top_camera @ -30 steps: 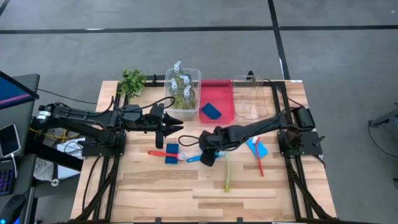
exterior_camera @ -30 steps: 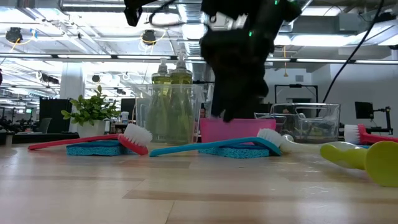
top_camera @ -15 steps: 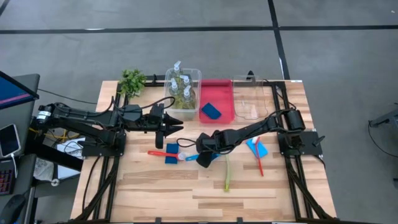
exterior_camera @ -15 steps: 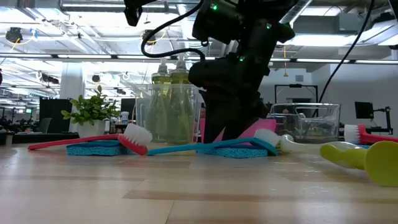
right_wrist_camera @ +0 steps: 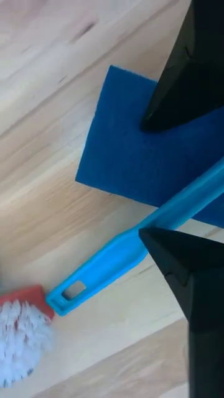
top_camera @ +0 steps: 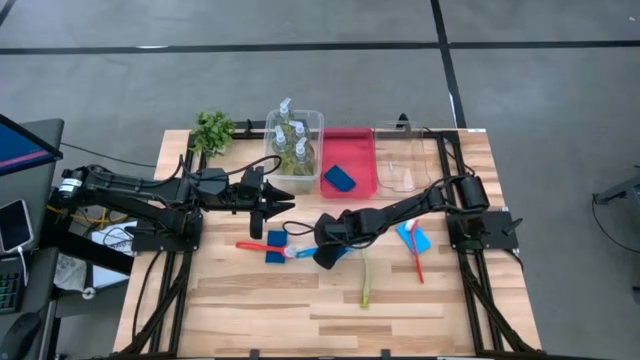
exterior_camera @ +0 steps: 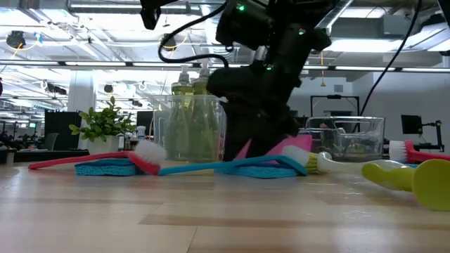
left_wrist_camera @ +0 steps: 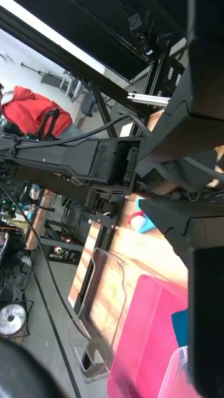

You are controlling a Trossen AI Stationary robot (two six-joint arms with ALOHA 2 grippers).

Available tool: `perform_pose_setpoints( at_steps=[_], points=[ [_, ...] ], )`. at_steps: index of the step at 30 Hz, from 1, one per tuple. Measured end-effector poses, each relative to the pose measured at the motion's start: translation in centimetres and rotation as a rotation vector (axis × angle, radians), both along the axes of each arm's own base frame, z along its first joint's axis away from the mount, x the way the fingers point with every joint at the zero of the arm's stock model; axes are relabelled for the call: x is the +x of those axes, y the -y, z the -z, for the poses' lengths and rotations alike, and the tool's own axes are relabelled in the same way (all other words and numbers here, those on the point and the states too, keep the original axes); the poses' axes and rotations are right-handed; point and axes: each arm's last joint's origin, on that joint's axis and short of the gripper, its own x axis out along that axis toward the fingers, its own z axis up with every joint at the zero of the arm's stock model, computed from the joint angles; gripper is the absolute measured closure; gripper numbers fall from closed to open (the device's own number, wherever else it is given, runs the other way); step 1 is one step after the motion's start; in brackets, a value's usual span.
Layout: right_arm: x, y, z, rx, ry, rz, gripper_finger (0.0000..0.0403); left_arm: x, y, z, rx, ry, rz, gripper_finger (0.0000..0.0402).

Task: Pick & Place Kitchen Sink Supplies
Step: Put the blue sponge into the red bin

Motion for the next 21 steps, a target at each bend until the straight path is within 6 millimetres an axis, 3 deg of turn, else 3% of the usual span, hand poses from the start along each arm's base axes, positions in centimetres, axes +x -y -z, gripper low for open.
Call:
perform_pose_setpoints(
  at_steps=[10, 21],
  points=[
    [-0.4, -0.3, -2.6, 0.006, 0.097, -0.021, 0.0143, 0.0, 0.0, 0.0, 0.0, 0.0, -0.002, 0.0294],
    [-0.4, -0.4, -2.7, -0.017, 0.116, 0.015, 0.0143, 0.0, 0.0, 0.0, 0.0, 0.0, -0.001, 0.0294]
  ],
)
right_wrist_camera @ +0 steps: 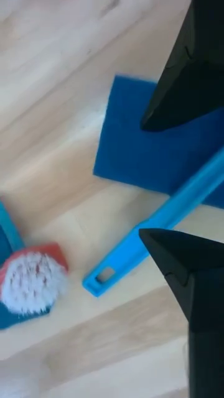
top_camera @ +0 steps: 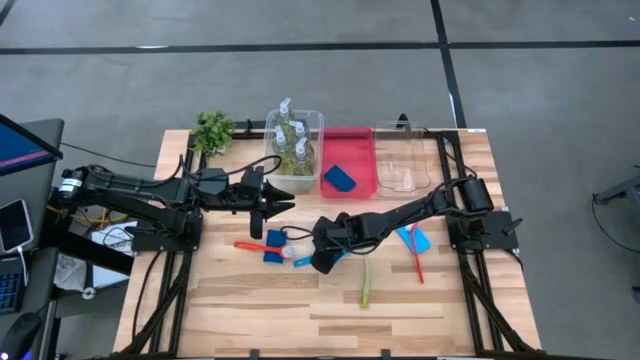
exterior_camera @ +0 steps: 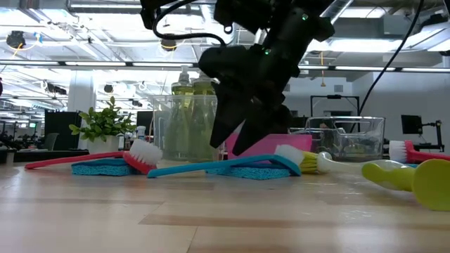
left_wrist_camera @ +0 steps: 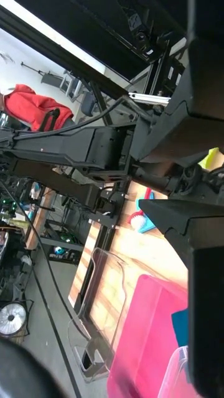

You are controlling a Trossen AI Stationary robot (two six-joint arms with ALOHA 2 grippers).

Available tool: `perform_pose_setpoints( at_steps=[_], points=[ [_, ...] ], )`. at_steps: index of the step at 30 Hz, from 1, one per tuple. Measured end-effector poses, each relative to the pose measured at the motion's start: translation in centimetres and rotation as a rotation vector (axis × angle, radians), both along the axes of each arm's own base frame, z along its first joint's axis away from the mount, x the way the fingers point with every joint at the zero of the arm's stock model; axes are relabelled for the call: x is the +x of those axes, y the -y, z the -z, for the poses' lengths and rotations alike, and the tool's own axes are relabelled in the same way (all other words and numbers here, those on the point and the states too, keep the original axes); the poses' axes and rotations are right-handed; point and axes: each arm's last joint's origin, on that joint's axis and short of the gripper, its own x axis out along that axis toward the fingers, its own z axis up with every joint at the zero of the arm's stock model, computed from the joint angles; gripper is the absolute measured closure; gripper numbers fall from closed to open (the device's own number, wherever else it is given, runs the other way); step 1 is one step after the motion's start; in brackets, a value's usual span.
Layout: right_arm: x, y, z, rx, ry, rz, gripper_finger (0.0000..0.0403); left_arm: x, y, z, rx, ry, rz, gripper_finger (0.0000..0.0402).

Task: Pick & Place Kitchen Sink Supplies
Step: Put the blue sponge into the red bin

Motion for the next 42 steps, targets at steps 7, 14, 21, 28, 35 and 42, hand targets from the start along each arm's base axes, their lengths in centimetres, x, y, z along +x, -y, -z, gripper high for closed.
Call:
perform_pose_setpoints(
  at_steps=[7, 14, 21, 28, 35, 42],
  points=[
    [-0.6, 0.5, 0.4, -0.082, -0.05, 0.11, 0.0143, 0.0, 0.0, 0.0, 0.0, 0.0, 0.0, 0.0294],
    [-0.7, 0.4, 0.6, -0.079, -0.055, 0.109, 0.0143, 0.0, 0.0, 0.0, -0.008, 0.0, -0.001, 0.0294],
    [0.0, 0.2, 2.7, -0.066, -0.104, 0.083, 0.0143, 0.0, 0.0, 0.0, -0.026, 0.001, -0.002, 0.0294],
    [0.7, -0.1, 5.3, -0.042, -0.16, 0.063, 0.0143, 0.0, 0.0, 0.0, -0.026, 0.001, -0.001, 0.0294],
    [0.4, -0.2, 4.5, -0.037, -0.153, 0.062, 0.0211, 0.0, 0.0, 0.0, -0.026, 0.001, -0.002, 0.0294],
    [-0.4, 0.2, 1.9, -0.013, -0.103, 0.059, 0.0325, 0.0, 0.0, 0.0, -0.026, 0.001, -0.002, 0.0294]
  ],
)
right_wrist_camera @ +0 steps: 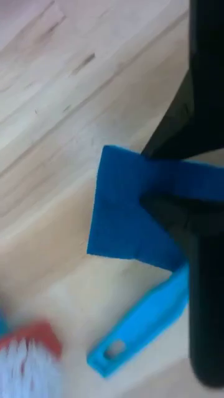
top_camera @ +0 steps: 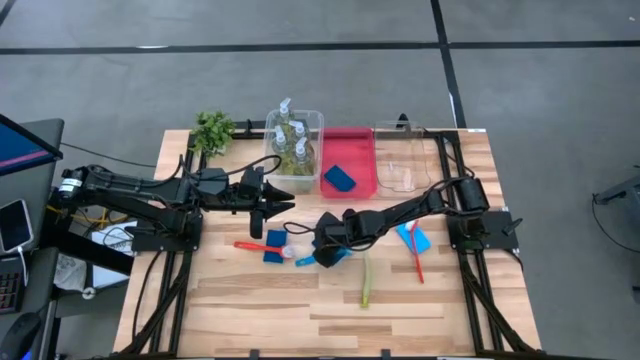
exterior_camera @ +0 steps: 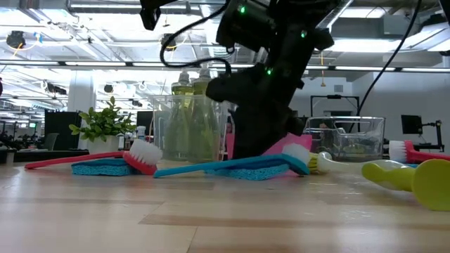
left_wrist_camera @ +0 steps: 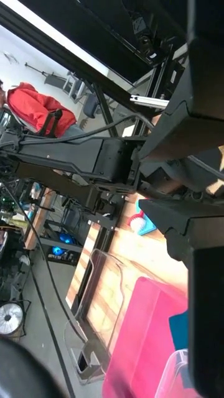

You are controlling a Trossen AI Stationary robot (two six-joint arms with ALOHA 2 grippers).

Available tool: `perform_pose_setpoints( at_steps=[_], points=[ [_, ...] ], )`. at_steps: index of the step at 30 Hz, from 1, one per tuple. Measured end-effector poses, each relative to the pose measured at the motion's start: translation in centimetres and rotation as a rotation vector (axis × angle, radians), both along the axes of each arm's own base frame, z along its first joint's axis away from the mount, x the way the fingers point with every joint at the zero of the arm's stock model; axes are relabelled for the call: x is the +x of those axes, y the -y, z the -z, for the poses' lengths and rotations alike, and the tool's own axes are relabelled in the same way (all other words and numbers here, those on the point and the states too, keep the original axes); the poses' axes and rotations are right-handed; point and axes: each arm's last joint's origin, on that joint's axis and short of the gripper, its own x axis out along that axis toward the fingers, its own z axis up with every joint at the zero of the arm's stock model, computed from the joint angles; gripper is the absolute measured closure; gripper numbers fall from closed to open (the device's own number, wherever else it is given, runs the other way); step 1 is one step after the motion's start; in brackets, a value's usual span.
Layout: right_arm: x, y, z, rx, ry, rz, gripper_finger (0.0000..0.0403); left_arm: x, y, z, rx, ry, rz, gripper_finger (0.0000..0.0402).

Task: Pick & Place Kitchen Sink Supplies
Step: Put the blue sponge into the red bin

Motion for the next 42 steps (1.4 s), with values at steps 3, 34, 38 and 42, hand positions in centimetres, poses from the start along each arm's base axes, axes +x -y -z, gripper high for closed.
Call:
perform_pose_setpoints(
  at_steps=[3, 34, 38, 42],
  points=[
    [-0.4, 0.0, -1.6, 0.008, 0.045, -0.013, 0.0357, 0.0, 0.0, 0.0, 0.0, 0.0, 0.0, 0.0294],
    [-9.8, 5.9, -14.7, -0.241, 0.257, 0.19, 0.0392, 0.0, 0.0, 0.0, 0.003, 0.0, 0.0, 0.0294],
    [-10.7, 8.1, -15.3, -0.289, 0.236, 0.224, 0.0389, 0.0, 0.0, 0.0, 0.003, 0.0, 0.0, 0.0294],
    [-11.2, 10.3, -15.5, -0.347, 0.208, 0.25, 0.0387, 0.0, -0.1, 0.0, 0.006, 0.0, -0.021, 0.0294]
  ],
)
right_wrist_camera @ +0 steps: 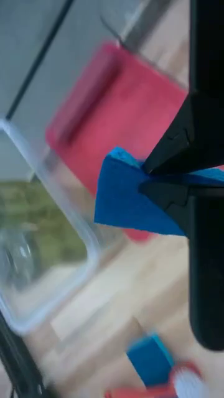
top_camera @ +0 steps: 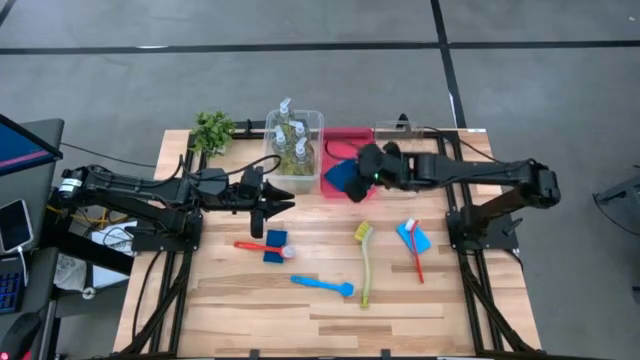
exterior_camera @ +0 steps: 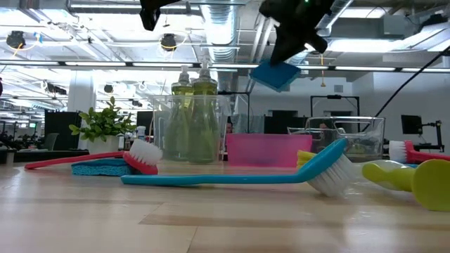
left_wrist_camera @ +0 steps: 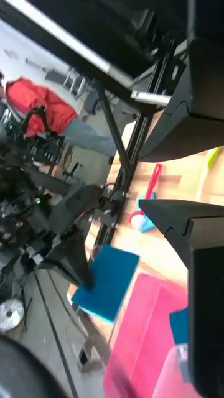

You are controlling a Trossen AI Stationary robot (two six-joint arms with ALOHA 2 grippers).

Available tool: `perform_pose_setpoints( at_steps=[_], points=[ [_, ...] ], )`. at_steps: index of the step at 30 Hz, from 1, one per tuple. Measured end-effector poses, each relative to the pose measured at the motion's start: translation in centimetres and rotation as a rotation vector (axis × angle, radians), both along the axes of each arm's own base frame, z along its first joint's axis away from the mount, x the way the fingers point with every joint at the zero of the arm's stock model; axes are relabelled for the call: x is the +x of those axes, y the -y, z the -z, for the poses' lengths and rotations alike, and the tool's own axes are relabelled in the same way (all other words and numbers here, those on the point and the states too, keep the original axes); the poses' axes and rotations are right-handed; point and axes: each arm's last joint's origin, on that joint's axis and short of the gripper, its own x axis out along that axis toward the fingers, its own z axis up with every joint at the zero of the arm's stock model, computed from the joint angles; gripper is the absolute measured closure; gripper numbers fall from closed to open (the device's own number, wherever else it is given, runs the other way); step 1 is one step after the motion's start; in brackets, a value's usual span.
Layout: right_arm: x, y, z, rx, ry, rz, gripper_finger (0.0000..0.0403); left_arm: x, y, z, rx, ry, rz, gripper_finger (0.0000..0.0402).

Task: Pick & Place Kitchen Sink Supplies
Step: Put the blue sponge into the red bin

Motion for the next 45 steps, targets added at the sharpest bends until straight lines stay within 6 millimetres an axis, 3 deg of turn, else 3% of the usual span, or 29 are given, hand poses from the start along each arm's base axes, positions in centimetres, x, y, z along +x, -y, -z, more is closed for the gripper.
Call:
perform_pose_setpoints(
  at_steps=[12, 22, 32, 39, 45],
  points=[
    [-0.2, 6.5, 1.2, -0.035, -0.118, -0.054, 0.0386, 0.0, -0.3, 0.0, 0.011, 0.002, -0.115, 0.0294],
    [1.4, 10.6, 3.8, -0.046, -0.182, -0.154, 0.0384, 0.0, -0.3, 0.0, -0.011, 0.008, -0.117, 0.0294],
    [2.1, 12.5, 6.4, -0.082, -0.327, -0.237, 0.0326, 0.0, 0.0, 0.0, -0.012, 0.008, -0.104, 0.0294],
    [1.8, 13.0, 6.0, -0.122, -0.323, -0.252, 0.0285, 0.0, 0.0, 0.0, -0.012, 0.004, -0.104, 0.0294],
    [1.9, 13.4, 5.8, -0.138, -0.296, -0.235, 0.0273, 0.5, 0.0, 0.6, -0.011, -0.022, -0.105, 0.0294]
  ],
)
